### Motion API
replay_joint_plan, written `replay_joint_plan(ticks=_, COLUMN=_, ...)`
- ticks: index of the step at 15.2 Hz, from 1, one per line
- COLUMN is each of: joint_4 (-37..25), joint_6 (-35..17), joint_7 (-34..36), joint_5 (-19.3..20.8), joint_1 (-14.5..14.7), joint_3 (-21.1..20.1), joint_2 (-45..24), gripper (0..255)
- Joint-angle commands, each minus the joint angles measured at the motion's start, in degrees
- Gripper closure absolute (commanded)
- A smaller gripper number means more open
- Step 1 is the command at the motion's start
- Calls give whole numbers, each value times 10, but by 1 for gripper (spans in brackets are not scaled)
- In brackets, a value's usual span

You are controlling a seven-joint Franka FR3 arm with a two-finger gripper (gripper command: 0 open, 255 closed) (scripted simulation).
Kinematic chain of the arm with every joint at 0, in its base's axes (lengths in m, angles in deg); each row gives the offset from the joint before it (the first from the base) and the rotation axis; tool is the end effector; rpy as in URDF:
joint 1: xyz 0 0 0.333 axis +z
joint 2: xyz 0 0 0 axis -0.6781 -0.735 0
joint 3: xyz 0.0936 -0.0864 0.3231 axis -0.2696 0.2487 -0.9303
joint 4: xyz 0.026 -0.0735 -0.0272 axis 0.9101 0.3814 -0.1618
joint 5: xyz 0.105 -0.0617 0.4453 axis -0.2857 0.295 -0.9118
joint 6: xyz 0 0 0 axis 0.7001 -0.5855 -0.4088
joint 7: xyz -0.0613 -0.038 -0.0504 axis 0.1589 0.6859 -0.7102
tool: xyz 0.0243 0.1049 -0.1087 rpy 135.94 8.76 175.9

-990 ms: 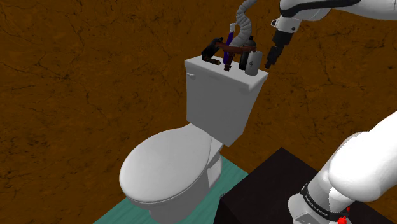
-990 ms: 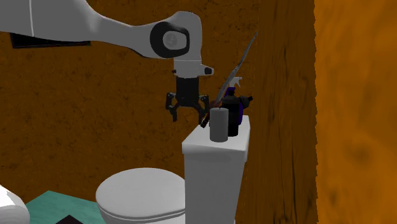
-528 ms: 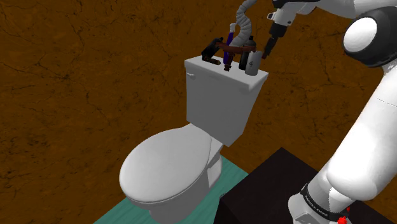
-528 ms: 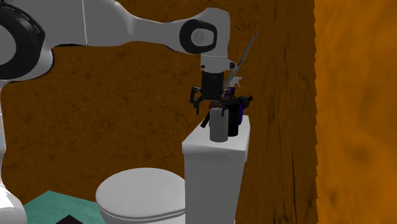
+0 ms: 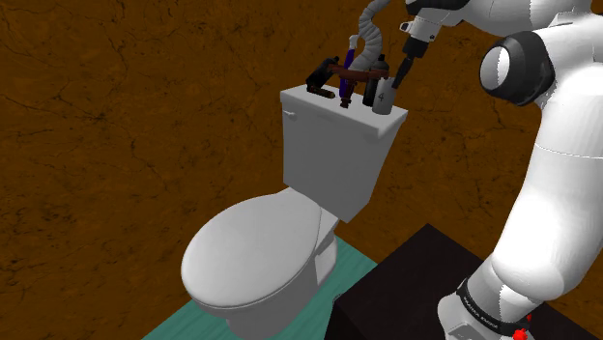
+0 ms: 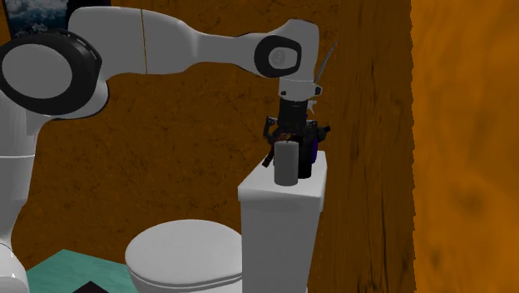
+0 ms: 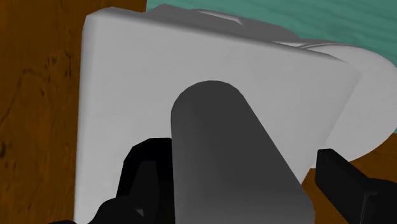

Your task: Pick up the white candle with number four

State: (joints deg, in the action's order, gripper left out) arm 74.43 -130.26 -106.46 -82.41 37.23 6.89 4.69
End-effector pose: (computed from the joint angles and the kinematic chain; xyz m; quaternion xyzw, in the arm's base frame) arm 0.6239 -0.3623 0.5676 -0.9684 -0.2256 -0.0931 0.0510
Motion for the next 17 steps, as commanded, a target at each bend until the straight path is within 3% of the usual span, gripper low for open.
replay_joint_plan(ticks=1, joint_4=23, joint_6=-18, joint_7=-3, joint_5=2, joint_1=5, joint_3=0, joint_2=6, gripper=0)
replay_joint_plan(ticks=4, joint_4=38, joint_6=-31, joint_7=-5, joint_5=3, joint_1=7, joint_3=-1, joint_2=8, gripper=0)
replay_joint_plan(ticks=5, joint_4=38, joint_6=-31, joint_7=-5, joint_5=3, joint_1=7, joint_3=-1, joint_2=8, gripper=255)
replay_joint_plan(ticks=14, joint_4=38, joint_6=-31, joint_7=-5, joint_5=3, joint_1=7, joint_3=-1, joint_2=8, gripper=255)
replay_joint_plan(ticks=17, joint_4=8, joint_6=-6, joint_7=-1, joint_5=1, joint_1=2, joint_3=0, joint_2=3, gripper=255)
